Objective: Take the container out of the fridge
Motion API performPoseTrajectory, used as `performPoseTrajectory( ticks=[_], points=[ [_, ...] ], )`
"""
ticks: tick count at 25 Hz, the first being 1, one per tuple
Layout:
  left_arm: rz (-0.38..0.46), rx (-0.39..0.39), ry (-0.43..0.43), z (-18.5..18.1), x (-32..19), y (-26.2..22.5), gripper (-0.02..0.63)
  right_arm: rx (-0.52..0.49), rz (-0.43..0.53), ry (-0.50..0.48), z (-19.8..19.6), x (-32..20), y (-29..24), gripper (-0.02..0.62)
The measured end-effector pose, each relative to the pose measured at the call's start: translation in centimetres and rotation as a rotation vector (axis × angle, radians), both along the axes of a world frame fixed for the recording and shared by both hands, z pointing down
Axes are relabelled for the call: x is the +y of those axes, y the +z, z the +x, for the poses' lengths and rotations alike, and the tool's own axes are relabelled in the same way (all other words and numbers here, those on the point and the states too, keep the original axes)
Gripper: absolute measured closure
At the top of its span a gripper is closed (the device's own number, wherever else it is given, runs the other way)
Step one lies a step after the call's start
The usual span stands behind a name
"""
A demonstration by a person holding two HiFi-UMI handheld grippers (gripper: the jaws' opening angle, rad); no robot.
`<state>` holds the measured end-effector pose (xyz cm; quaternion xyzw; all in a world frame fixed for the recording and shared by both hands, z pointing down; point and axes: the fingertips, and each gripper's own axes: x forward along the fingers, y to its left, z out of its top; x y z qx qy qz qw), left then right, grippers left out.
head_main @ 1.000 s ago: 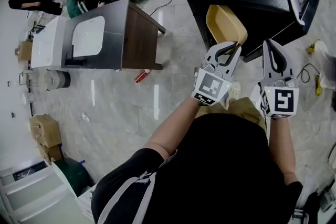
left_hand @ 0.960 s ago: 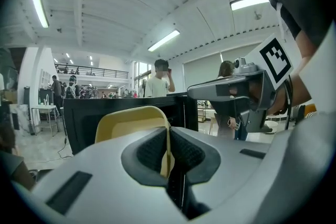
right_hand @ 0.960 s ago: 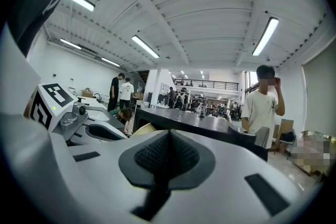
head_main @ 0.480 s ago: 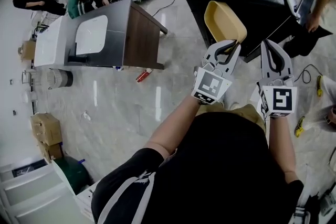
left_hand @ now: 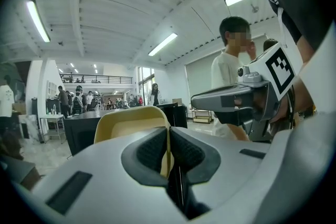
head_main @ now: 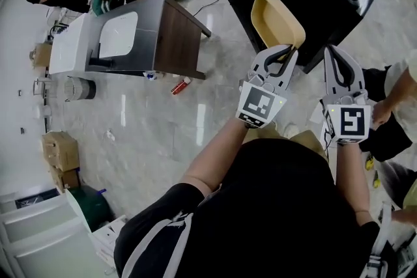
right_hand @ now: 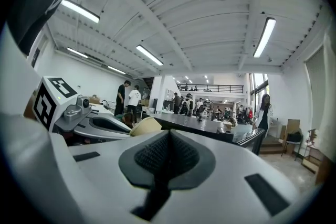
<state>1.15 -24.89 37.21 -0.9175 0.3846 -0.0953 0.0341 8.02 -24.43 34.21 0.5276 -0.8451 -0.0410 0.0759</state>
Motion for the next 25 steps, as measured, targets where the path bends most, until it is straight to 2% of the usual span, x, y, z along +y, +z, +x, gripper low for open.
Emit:
performPoseTrajectory(
  ticks=[8,17,25],
  points=[
    [0.023,-0.013,-0.004,1.9,2.4,-0.9,0.571,-0.027,-0.004,-0.005,1.6,2.3,0.0,0.560],
    [0.053,-0.004,0.008,2.2,1.9,-2.4,0.569,-0.034,0.020,0.030,2.7,2.1,-1.2,0.560],
    [0.078,0.011,-0.005,2.5,2.4,-3.9,0.569,-0.037,0.036,0.024,3.0,2.6,-2.2,0.560]
  ],
)
